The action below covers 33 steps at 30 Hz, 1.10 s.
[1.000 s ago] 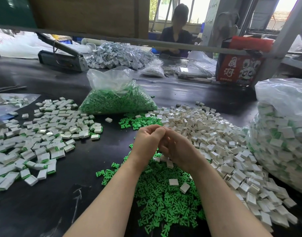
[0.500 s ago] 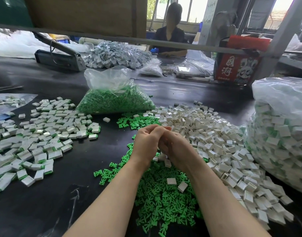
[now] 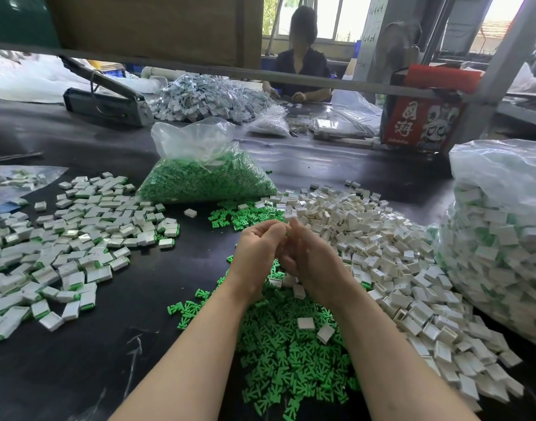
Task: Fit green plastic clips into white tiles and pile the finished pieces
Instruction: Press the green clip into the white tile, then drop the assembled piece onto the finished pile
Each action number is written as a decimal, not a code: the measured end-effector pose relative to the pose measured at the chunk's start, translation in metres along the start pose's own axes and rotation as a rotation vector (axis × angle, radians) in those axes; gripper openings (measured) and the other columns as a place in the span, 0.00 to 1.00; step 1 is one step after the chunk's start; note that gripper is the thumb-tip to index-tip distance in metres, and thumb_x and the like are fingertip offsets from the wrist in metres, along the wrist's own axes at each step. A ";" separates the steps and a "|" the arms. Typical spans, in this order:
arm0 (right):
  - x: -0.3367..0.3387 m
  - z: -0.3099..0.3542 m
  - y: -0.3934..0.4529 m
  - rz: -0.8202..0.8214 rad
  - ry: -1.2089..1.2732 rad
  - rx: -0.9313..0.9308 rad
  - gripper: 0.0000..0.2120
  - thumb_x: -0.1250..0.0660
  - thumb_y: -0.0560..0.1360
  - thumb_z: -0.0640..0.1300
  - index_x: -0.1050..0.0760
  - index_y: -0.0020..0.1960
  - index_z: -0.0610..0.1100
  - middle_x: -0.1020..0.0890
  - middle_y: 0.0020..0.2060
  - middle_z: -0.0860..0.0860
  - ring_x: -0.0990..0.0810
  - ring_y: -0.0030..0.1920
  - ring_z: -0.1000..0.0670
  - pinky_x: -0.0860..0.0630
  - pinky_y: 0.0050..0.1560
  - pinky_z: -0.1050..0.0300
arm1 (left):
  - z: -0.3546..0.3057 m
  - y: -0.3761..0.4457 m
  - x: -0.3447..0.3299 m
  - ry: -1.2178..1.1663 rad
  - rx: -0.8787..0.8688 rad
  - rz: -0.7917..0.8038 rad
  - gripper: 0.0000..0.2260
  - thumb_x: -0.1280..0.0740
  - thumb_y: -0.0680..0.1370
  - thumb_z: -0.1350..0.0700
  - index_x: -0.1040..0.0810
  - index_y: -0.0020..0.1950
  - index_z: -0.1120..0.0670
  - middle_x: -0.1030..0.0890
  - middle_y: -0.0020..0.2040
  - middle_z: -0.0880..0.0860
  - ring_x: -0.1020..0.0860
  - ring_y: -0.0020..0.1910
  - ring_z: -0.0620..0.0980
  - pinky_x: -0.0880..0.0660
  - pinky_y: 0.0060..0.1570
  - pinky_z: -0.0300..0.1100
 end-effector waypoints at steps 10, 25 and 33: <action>0.005 0.001 0.003 0.034 0.182 0.016 0.22 0.46 0.81 0.55 0.24 0.38 0.44 0.31 0.28 0.49 0.37 0.26 0.54 0.41 0.26 0.62 | -0.006 0.000 -0.002 -0.001 -0.038 0.185 0.09 0.35 0.76 0.56 0.17 0.38 0.52 0.20 0.33 0.49 0.20 0.33 0.48 0.22 0.42 0.39; 0.022 0.008 -0.002 -0.180 -0.020 0.004 0.19 0.43 0.82 0.51 0.27 0.37 0.43 0.29 0.27 0.49 0.34 0.25 0.53 0.39 0.25 0.62 | -0.015 0.009 0.045 -0.097 -0.035 -0.067 0.11 0.26 0.70 0.51 0.16 0.49 0.53 0.14 0.50 0.56 0.15 0.48 0.52 0.20 0.45 0.43; 0.040 0.035 -0.007 -0.455 -0.591 0.200 0.13 0.36 0.80 0.44 0.24 0.41 0.37 0.22 0.34 0.40 0.25 0.34 0.38 0.24 0.39 0.43 | -0.004 0.000 0.142 -0.606 0.134 -0.653 0.07 0.39 0.83 0.56 0.25 0.48 0.56 0.16 0.31 0.50 0.17 0.30 0.42 0.20 0.32 0.36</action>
Point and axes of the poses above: each hand's wrist, its own y-axis towards the middle knuckle, its own x-axis out of the back of the hand, z = x × y, the point moved 8 cm from there along y, towards the middle knuckle
